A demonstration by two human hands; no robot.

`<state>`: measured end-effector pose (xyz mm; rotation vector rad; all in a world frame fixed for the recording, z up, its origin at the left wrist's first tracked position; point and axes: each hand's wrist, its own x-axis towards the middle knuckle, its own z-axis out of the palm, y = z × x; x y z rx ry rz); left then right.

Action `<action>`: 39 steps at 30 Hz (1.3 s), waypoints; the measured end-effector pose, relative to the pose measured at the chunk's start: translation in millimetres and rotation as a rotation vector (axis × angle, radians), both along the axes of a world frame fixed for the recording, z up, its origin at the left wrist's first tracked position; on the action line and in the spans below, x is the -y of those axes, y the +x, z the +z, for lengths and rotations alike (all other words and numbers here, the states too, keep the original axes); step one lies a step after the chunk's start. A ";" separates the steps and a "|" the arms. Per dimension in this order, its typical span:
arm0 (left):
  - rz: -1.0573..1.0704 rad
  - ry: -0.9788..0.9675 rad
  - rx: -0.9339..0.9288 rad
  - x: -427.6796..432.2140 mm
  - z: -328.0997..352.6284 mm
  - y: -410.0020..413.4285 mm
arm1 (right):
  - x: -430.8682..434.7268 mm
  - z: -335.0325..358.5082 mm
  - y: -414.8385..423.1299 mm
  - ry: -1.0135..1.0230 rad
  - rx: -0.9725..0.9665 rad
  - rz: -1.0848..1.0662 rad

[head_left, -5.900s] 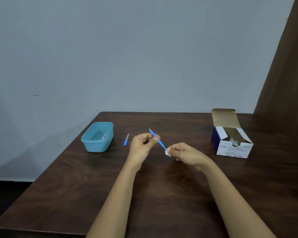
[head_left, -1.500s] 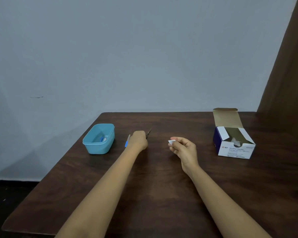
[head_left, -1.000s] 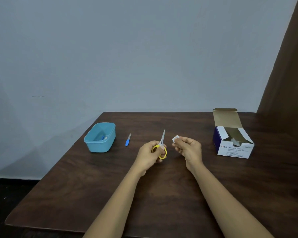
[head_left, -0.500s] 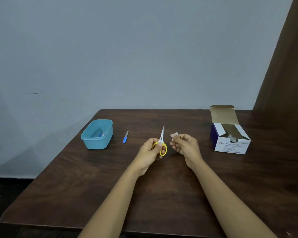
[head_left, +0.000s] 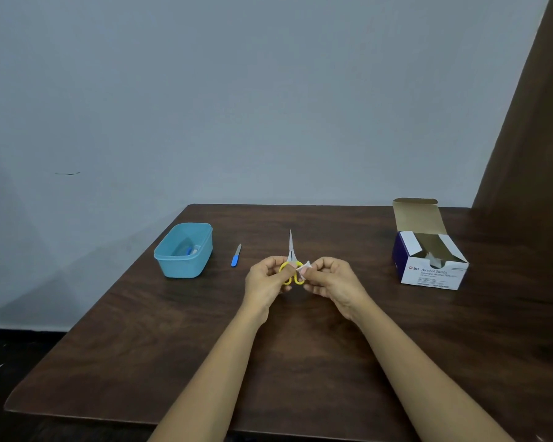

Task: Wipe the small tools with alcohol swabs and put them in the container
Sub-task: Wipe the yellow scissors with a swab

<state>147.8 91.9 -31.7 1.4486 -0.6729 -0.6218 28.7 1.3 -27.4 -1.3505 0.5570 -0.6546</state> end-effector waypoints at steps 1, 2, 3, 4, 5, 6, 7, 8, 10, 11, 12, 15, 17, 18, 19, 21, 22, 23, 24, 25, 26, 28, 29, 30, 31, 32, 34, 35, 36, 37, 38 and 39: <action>0.001 0.005 0.013 -0.4 0.5 0.3 | 0.7 0.9 -0.4 -0.003 -0.008 -0.011; 0.000 0.014 0.018 -0.6 1.0 0.9 | 1.2 2.0 -0.7 0.000 -0.014 -0.021; 0.002 0.023 0.013 -0.8 1.9 1.8 | 2.2 3.1 -1.2 0.008 -0.019 -0.037; 0.009 0.025 -0.003 -0.9 2.8 3.3 | 3.4 4.4 -1.8 0.021 -0.021 -0.059; 0.022 0.018 -0.028 -1.2 4.2 4.8 | 5.5 5.3 -2.6 0.036 -0.020 -0.083; 0.044 0.009 -0.059 -1.0 5.3 6.4 | 7.7 6.1 -3.9 0.050 -0.017 -0.101; 0.073 0.003 -0.089 -0.9 6.4 8.0 | 10.1 6.9 -5.5 0.061 -0.016 -0.111; 0.104 0.001 -0.114 -0.5 7.0 9.7 | 11.9 8.0 -7.1 0.063 -0.022 -0.112; 0.165 -0.002 -0.148 0.1 7.7 11.2 | 14.8 9.2 -9.5 0.048 -0.040 -0.094; 0.193 -0.011 -0.161 0.6 7.6 11.7 | 15.6 9.6 -10.3 0.037 -0.041 -0.084; 0.221 -0.026 -0.175 1.3 7.1 12.4 | 16.1 10.3 -11.0 0.023 -0.038 -0.078; 0.286 -0.047 -0.177 1.1 6.9 12.4 | 18.1 12.5 -14.8 -0.032 -0.032 -0.076; 0.309 -0.068 -0.142 1.5 4.7 11.6 | 19.0 13.7 -17.2 -0.054 -0.044 -0.077; 0.319 -0.074 -0.121 1.6 4.2 10.9 | 19.1 14.3 -17.9 -0.062 -0.056 -0.079; 0.325 -0.077 -0.113 1.8 4.1 10.1 | 19.2 14.5 -18.4 -0.070 -0.068 -0.077; 0.320 -0.084 -0.159 2.9 4.3 10.3 | 19.2 15.1 -18.7 -0.095 -0.089 -0.065; 0.306 -0.084 -0.200 3.2 5.0 11.1 | 19.4 15.4 -18.7 -0.108 -0.095 -0.061; 0.290 -0.076 -0.233 2.9 6.9 11.8 | 19.8 15.7 -19.0 -0.118 -0.101 -0.062; 0.276 -0.053 -0.244 2.7 8.1 12.9 | 20.0 16.2 -19.2 -0.128 -0.107 -0.067; 0.265 -0.021 -0.236 2.3 8.8 14.2 | 20.2 16.2 -19.4 -0.141 -0.114 -0.075; 0.258 0.011 -0.212 2.1 8.3 15.9 | 20.3 16.2 -19.5 -0.154 -0.120 -0.085; 0.246 0.050 -0.151 2.3 6.3 19.1 | 21.0 15.3 -19.8 -0.176 -0.127 -0.097; 0.235 0.057 -0.125 2.6 4.9 20.6 | 21.6 14.6 -20.0 -0.185 -0.128 -0.100; 0.222 0.063 -0.106 3.0 3.2 22.1 | 22.4 13.8 -20.2 -0.195 -0.131 -0.104; 0.210 0.070 -0.090 3.1 2.0 23.3 | 23.2 13.2 -20.2 -0.204 -0.136 -0.109; 0.200 0.076 -0.077 3.0 0.9 24.6 | 23.5 12.8 -20.3 -0.211 -0.143 -0.114; 0.189 0.075 -0.061 2.8 -0.6 26.6 | 24.3 12.9 -20.5 -0.210 -0.152 -0.114; 0.186 0.066 -0.065 2.7 -1.2 27.4 | 24.8 13.2 -21.0 -0.190 -0.148 -0.103; 0.187 0.056 -0.072 2.9 -1.9 27.9 | 25.2 13.0 -21.7 -0.156 -0.136 -0.083; 0.189 0.049 -0.078 2.7 -2.3 27.9 | 25.7 12.4 -22.6 -0.111 -0.117 -0.061; 0.189 0.045 -0.078 3.0 -2.8 27.8 | 26.3 11.6 -23.5 -0.063 -0.096 -0.048; 0.185 0.039 -0.075 2.7 -2.9 27.3 | 26.8 10.6 -24.9 -0.019 -0.074 -0.053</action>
